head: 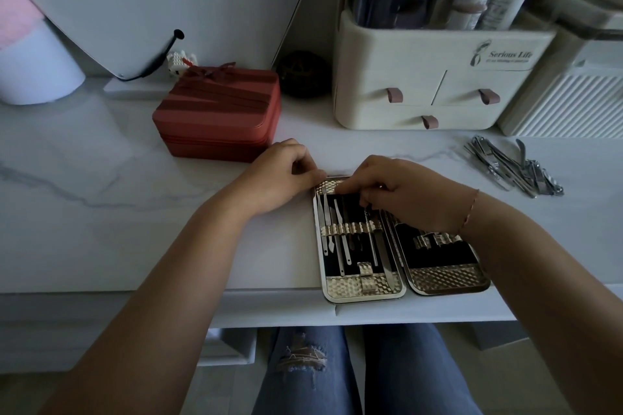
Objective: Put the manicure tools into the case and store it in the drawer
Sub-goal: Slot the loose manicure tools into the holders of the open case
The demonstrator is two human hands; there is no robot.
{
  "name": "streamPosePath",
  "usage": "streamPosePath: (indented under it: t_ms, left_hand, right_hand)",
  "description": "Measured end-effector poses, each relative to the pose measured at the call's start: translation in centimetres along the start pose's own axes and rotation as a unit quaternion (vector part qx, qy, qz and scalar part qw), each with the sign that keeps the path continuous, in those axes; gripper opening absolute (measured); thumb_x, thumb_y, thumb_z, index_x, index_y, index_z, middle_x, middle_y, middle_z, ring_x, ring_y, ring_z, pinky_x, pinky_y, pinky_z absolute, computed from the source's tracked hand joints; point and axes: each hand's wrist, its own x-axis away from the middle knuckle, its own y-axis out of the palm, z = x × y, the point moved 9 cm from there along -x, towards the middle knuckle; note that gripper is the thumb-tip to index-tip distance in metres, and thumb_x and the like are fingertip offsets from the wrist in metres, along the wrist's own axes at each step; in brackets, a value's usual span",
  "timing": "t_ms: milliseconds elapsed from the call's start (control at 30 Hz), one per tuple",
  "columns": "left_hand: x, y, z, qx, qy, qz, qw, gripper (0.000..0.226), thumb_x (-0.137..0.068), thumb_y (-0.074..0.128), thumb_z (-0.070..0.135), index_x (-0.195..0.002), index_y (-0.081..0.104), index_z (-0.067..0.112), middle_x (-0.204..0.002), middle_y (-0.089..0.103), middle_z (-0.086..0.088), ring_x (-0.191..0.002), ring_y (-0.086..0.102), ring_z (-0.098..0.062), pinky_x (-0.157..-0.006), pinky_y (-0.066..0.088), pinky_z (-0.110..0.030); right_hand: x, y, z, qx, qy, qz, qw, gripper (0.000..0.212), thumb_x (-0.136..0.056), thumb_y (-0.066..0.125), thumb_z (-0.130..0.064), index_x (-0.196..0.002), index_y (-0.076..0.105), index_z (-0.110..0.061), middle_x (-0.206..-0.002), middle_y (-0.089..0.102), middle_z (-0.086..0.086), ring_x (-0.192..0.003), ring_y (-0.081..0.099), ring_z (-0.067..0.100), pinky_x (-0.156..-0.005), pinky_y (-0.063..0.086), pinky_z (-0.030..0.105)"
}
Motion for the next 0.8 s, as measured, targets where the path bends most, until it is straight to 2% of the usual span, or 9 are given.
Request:
streamPosePath:
  t_ms: [133,200,267,367,533,667,800]
  left_hand:
    - [0.0,0.0,0.0,0.002,0.002,0.002,1.0,0.02,-0.081,0.07,0.024,-0.066,0.056,0.025,-0.078,0.049,0.008,-0.071,0.046,-0.004,-0.068,0.036,-0.021]
    - [0.0,-0.1,0.0,0.001,0.001,0.003,1.0,0.021,-0.08,0.07,0.024,-0.066,0.055,0.026,-0.078,0.049,0.008,-0.071,0.046,-0.003,-0.067,0.035,-0.02]
    - [0.0,-0.1,0.0,-0.001,0.002,0.004,1.0,0.021,-0.08,0.07,0.024,-0.066,0.055,0.026,-0.078,0.049,0.008,-0.07,0.046,-0.003,-0.067,0.035,-0.019]
    - [0.0,-0.1,0.1,-0.005,0.004,0.004,1.0,0.021,-0.08,0.07,0.023,-0.066,0.055,0.025,-0.078,0.049,0.008,-0.069,0.046,-0.002,-0.066,0.035,-0.017]
    - [0.0,-0.2,0.2,-0.007,0.005,0.004,1.0,0.022,-0.08,0.07,0.024,-0.065,0.054,0.026,-0.078,0.049,0.007,-0.068,0.046,-0.003,-0.066,0.036,-0.019]
    - [0.1,-0.1,0.3,-0.012,0.007,0.005,1.0,0.02,-0.081,0.07,0.024,-0.067,0.055,0.024,-0.079,0.049,0.006,-0.068,0.045,-0.003,-0.064,0.035,-0.015]
    - [0.0,-0.1,0.1,-0.012,0.007,0.002,1.0,0.018,-0.081,0.069,0.024,-0.068,0.057,0.023,-0.08,0.051,0.006,-0.072,0.048,-0.005,-0.065,0.035,-0.016]
  right_hand:
    - [0.2,0.1,0.0,-0.01,0.002,0.004,1.0,0.032,-0.092,0.049,-0.009,-0.107,0.066,-0.03,-0.091,0.049,-0.017,-0.09,0.052,0.006,-0.084,0.037,0.02]
    - [0.4,0.1,-0.1,-0.008,-0.001,0.007,1.0,0.031,-0.092,0.05,-0.01,-0.11,0.066,-0.03,-0.099,0.051,-0.013,-0.095,0.052,0.008,-0.087,0.038,0.02]
    - [0.6,0.1,-0.2,0.009,-0.002,0.012,1.0,0.032,-0.093,0.049,-0.013,-0.115,0.063,-0.031,-0.109,0.051,-0.009,-0.1,0.051,0.008,-0.084,0.036,0.01]
    - [1.0,0.0,-0.4,0.048,-0.011,0.034,0.998,0.033,-0.094,0.046,-0.014,-0.12,0.06,-0.03,-0.114,0.05,-0.008,-0.103,0.049,0.007,-0.078,0.025,-0.006]
    - [1.5,0.5,-0.9,0.044,-0.041,0.047,0.997,0.033,-0.094,0.046,-0.01,-0.118,0.063,-0.024,-0.113,0.049,-0.006,-0.102,0.05,0.008,-0.081,0.03,0.001]
    - [1.7,0.3,-1.0,0.033,-0.052,0.06,0.996,0.032,-0.093,0.047,-0.009,-0.117,0.064,-0.022,-0.111,0.05,-0.006,-0.101,0.051,0.007,-0.082,0.03,0.0]
    - [2.6,-1.3,-0.4,-0.017,-0.068,0.131,0.989,0.032,-0.092,0.052,-0.012,-0.121,0.061,-0.022,-0.107,0.054,-0.006,-0.094,0.055,0.003,-0.083,0.04,0.007]
